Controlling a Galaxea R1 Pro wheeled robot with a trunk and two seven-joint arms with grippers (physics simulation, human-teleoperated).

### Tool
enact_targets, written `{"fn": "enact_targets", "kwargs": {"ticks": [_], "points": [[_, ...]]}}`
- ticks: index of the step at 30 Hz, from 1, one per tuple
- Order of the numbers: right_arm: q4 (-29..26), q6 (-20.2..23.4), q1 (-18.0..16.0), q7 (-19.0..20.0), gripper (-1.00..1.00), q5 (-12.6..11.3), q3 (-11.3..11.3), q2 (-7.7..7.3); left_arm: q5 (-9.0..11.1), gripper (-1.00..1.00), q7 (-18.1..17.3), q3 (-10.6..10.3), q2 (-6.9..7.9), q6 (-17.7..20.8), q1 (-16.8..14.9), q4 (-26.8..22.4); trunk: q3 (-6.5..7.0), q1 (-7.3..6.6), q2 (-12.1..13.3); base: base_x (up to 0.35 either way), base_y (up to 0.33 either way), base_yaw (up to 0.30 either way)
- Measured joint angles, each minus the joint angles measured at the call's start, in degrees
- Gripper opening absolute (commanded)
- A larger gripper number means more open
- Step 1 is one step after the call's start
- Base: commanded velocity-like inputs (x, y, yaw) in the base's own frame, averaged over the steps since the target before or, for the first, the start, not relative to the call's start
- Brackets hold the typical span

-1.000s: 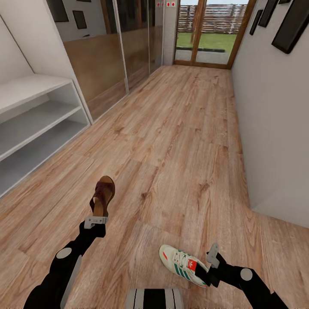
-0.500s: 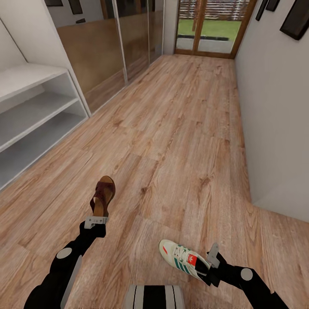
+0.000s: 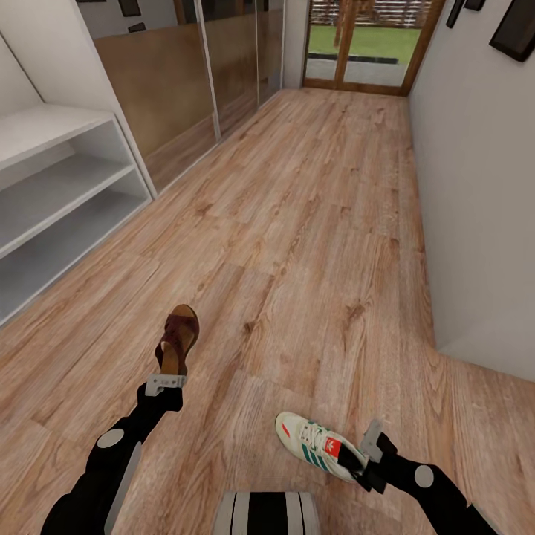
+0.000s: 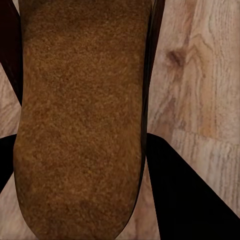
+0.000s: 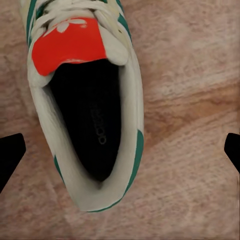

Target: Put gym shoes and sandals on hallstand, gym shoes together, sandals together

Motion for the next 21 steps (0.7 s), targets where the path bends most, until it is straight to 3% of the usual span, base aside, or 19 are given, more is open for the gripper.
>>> {"fn": "enact_targets", "kwargs": {"ticks": [1, 4, 21], "points": [[0.0, 0.0, 0.0, -0.1, 1.00, 1.7, 0.0, 0.13, 0.0, -1.00, 0.0, 0.0, 0.00, 0.0, 0.0, 0.0, 0.00, 0.00, 0.0, 0.000, 0.000, 0.000], [0.0, 0.0, 0.0, -0.2, 1.00, 3.0, 0.0, 0.26, -0.1, -1.00, 0.0, 0.0, 0.00, 0.0, 0.0, 0.1, 0.00, 0.00, 0.0, 0.000, 0.000, 0.000], [0.0, 0.0, 0.0, -0.3, 1.00, 3.5, 0.1, 0.52, -0.1, -1.00, 0.0, 0.0, 0.01, -0.1, 0.0, 0.1, -0.01, 0.00, 0.0, 0.000, 0.000, 0.000]]}}
